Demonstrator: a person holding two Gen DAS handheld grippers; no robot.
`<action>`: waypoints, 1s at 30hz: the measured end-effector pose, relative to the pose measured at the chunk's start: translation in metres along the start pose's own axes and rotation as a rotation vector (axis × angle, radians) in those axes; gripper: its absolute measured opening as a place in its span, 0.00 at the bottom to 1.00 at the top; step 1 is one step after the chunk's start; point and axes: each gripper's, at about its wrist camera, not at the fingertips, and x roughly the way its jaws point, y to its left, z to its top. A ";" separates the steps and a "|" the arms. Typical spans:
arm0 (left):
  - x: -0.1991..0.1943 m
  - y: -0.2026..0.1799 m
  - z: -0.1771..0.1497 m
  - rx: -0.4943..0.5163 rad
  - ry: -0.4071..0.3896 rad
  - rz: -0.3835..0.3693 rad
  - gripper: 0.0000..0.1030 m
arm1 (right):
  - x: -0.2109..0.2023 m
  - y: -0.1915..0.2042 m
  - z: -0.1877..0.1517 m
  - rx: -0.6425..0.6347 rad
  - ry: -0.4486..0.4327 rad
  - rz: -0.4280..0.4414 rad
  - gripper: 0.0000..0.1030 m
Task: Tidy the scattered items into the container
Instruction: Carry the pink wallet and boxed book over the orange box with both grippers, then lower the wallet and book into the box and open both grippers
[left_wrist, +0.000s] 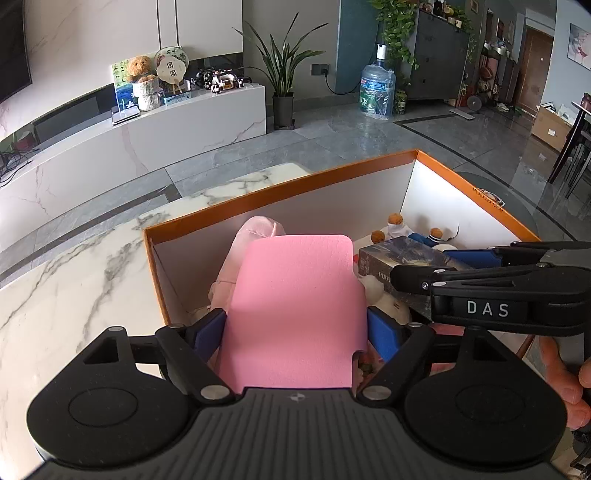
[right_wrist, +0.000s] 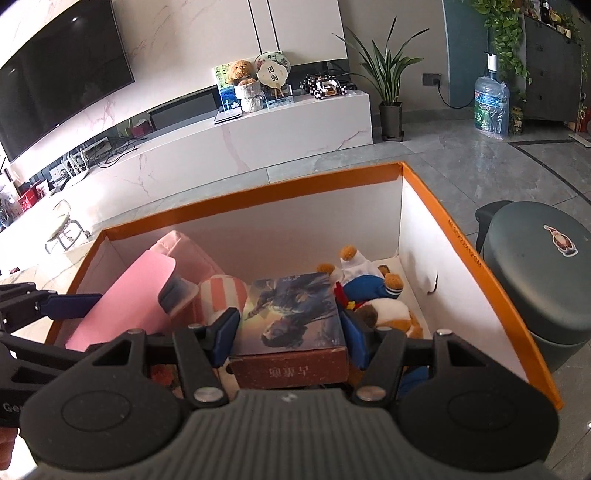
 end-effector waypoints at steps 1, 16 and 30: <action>0.000 0.000 0.000 -0.004 -0.001 -0.002 0.92 | 0.000 -0.001 0.001 0.001 -0.001 -0.002 0.60; -0.002 -0.005 -0.005 0.002 -0.011 -0.028 0.94 | -0.009 -0.003 0.001 0.008 -0.052 0.028 0.60; 0.003 -0.015 -0.008 0.077 0.016 -0.004 0.95 | -0.008 -0.011 0.001 0.041 -0.058 0.021 0.60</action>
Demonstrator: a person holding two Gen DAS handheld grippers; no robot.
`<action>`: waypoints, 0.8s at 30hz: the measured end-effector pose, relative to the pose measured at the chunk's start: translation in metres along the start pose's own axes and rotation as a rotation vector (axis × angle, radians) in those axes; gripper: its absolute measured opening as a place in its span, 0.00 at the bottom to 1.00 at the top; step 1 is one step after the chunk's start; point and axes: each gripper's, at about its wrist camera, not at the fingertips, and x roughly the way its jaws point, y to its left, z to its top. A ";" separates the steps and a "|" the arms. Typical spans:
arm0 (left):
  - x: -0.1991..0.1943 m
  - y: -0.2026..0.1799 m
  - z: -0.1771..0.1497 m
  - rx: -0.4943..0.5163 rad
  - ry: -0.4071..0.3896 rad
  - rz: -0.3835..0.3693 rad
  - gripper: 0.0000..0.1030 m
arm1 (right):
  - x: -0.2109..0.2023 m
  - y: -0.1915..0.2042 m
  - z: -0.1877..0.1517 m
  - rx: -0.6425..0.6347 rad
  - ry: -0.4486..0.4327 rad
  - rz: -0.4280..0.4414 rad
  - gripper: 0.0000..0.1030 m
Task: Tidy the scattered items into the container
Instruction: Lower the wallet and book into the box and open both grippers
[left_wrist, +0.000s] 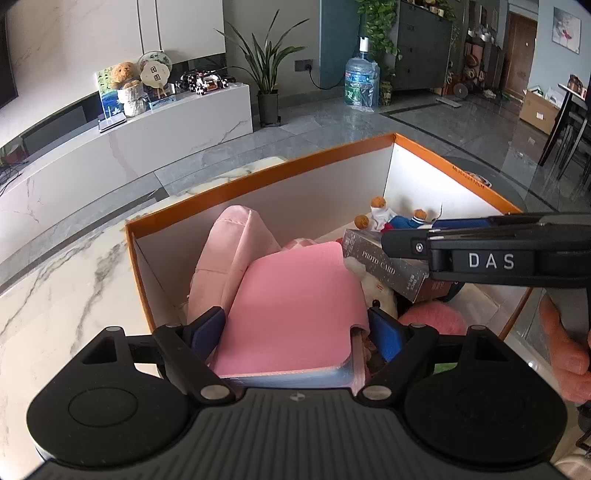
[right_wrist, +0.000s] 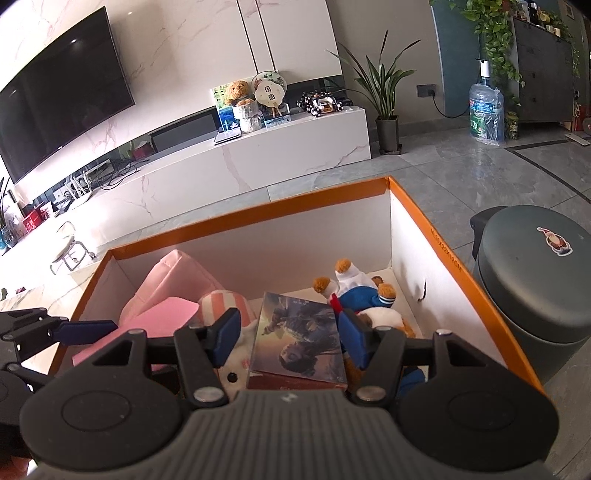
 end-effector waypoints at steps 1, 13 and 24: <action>0.001 0.000 0.000 0.001 0.006 0.004 0.95 | 0.000 0.000 0.000 0.000 -0.001 -0.002 0.60; -0.034 0.005 0.004 -0.061 -0.101 -0.034 0.95 | -0.007 -0.004 -0.001 0.019 -0.028 -0.023 0.61; -0.085 0.003 0.002 -0.064 -0.160 0.002 0.95 | -0.054 0.013 -0.003 0.006 -0.146 -0.131 0.73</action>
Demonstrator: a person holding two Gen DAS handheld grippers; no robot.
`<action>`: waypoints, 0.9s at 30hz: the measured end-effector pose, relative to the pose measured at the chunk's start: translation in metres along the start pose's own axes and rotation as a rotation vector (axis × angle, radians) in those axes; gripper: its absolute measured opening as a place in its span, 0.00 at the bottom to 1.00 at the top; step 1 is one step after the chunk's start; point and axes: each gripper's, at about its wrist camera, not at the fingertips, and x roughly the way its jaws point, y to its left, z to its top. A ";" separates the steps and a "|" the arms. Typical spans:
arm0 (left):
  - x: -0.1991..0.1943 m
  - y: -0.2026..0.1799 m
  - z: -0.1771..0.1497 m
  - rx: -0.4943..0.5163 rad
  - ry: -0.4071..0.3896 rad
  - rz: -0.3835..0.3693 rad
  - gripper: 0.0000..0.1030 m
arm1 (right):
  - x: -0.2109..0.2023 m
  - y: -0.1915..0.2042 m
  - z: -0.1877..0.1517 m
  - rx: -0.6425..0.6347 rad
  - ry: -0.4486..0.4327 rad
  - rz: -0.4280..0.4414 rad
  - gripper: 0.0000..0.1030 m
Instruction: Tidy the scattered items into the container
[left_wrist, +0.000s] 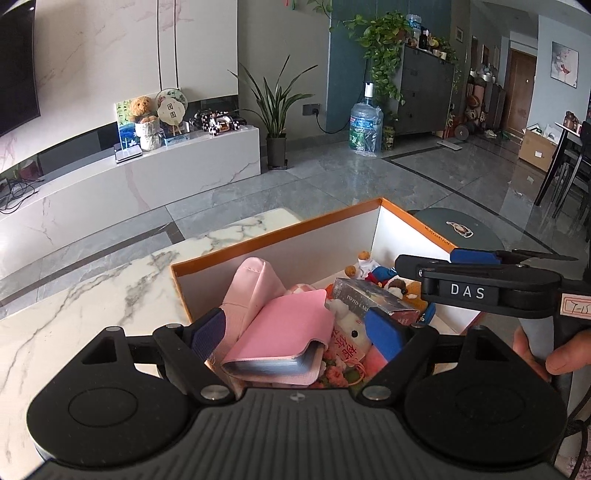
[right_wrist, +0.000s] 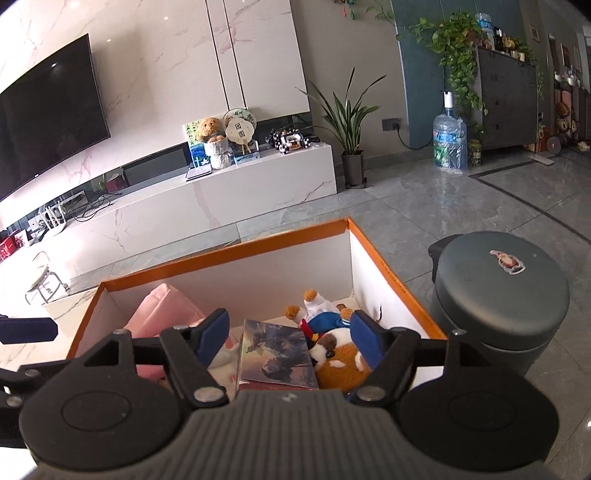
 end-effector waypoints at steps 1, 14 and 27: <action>-0.006 0.000 0.001 -0.002 -0.009 0.003 0.95 | -0.007 0.002 0.000 -0.003 -0.012 -0.006 0.73; -0.083 -0.002 0.006 0.002 -0.162 0.058 0.95 | -0.108 0.033 0.013 -0.020 -0.113 -0.044 0.81; -0.115 0.000 0.018 -0.084 -0.083 0.114 0.99 | -0.172 0.057 0.025 -0.047 -0.064 -0.108 0.90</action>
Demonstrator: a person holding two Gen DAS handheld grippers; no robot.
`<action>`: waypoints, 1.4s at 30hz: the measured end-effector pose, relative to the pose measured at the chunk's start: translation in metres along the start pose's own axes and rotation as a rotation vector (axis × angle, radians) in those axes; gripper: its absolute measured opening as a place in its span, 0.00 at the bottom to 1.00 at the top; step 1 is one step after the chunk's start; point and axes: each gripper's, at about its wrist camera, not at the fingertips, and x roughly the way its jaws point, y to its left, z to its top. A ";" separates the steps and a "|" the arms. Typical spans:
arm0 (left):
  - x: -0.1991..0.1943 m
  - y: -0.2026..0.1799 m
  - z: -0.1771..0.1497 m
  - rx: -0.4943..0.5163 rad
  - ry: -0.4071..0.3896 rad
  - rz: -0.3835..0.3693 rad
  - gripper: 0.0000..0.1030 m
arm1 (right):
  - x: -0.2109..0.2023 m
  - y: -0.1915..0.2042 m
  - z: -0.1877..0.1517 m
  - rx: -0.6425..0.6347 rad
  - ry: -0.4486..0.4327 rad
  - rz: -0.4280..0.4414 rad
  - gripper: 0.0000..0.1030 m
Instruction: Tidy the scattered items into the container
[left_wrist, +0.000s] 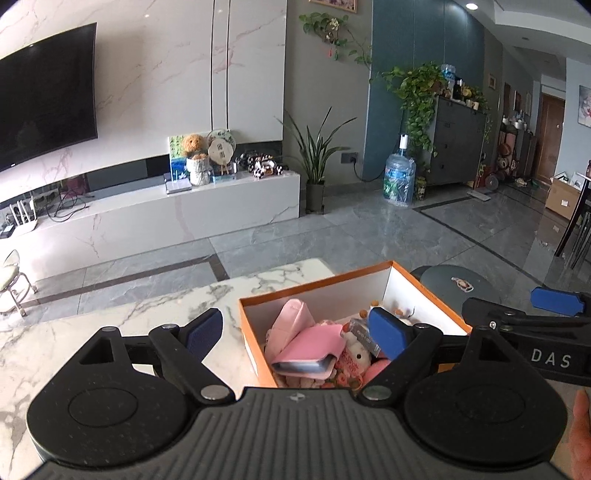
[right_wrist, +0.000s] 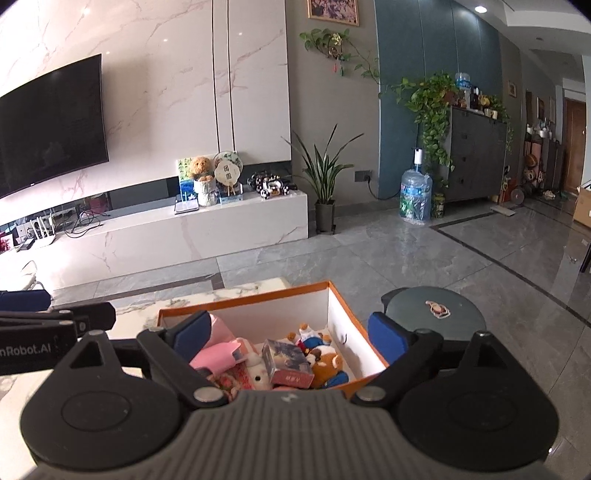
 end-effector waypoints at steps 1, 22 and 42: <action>0.000 -0.001 -0.002 0.002 0.018 0.003 0.99 | -0.002 -0.001 -0.002 0.004 0.020 0.002 0.90; 0.028 0.009 -0.076 -0.064 0.252 0.045 0.99 | 0.026 0.011 -0.067 -0.060 0.275 0.035 0.90; 0.019 0.008 -0.073 -0.060 0.239 0.067 0.95 | 0.023 0.017 -0.068 -0.066 0.272 0.037 0.90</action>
